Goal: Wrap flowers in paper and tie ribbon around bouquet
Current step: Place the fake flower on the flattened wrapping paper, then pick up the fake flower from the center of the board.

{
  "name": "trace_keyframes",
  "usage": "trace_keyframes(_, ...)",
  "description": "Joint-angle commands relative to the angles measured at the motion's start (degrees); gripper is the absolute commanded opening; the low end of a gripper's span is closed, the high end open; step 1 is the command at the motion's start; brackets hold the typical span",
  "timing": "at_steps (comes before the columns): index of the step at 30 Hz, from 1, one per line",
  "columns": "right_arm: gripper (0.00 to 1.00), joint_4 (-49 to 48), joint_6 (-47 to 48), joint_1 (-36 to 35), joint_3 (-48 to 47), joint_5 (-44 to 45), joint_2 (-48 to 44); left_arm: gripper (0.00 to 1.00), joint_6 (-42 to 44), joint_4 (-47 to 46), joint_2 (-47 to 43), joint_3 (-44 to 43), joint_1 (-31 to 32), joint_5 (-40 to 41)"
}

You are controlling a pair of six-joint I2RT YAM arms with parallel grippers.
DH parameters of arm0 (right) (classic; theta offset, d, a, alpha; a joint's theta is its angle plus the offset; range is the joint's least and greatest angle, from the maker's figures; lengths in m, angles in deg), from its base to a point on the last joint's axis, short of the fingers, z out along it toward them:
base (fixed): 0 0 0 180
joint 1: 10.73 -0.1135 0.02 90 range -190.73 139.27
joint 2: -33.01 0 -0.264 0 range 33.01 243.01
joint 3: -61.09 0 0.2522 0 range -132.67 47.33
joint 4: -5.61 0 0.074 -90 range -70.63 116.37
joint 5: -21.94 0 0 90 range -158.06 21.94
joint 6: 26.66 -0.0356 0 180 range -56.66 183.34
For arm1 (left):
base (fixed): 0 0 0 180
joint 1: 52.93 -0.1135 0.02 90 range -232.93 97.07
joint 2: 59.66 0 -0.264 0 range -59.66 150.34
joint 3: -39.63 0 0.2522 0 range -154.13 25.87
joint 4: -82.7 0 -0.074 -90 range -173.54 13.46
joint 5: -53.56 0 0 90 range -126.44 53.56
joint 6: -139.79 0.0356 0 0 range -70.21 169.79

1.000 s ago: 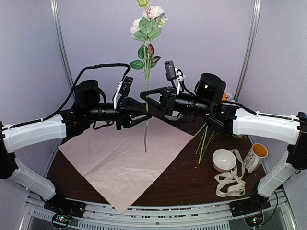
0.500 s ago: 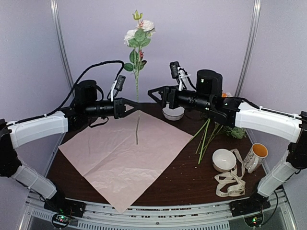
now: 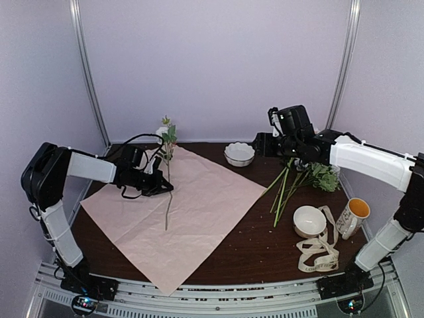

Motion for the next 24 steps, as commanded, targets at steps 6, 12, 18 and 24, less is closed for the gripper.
trace_keyframes(6,0.67,5.42,-4.98,8.34,4.27,1.44,5.15,0.08,-2.67,-3.68,5.43,0.24,-1.82,1.05)
trace_keyframes(12,0.63,4.61,-7.67,12.77,6.08,1.74,8.28,0.43,0.48,1.7,1.45,0.66,-1.85,6.69)
trace_keyframes(18,0.56,6.95,-9.3,17.43,3.05,2.92,14.37,0.55,-0.62,1.75,-4.09,3.18,-1.89,9.89)
trace_keyframes(24,0.55,12.6,-7.27,18.81,-4.1,1.93,22.6,0.59,0.92,4.47,-11.29,4.52,-1.44,16.44)
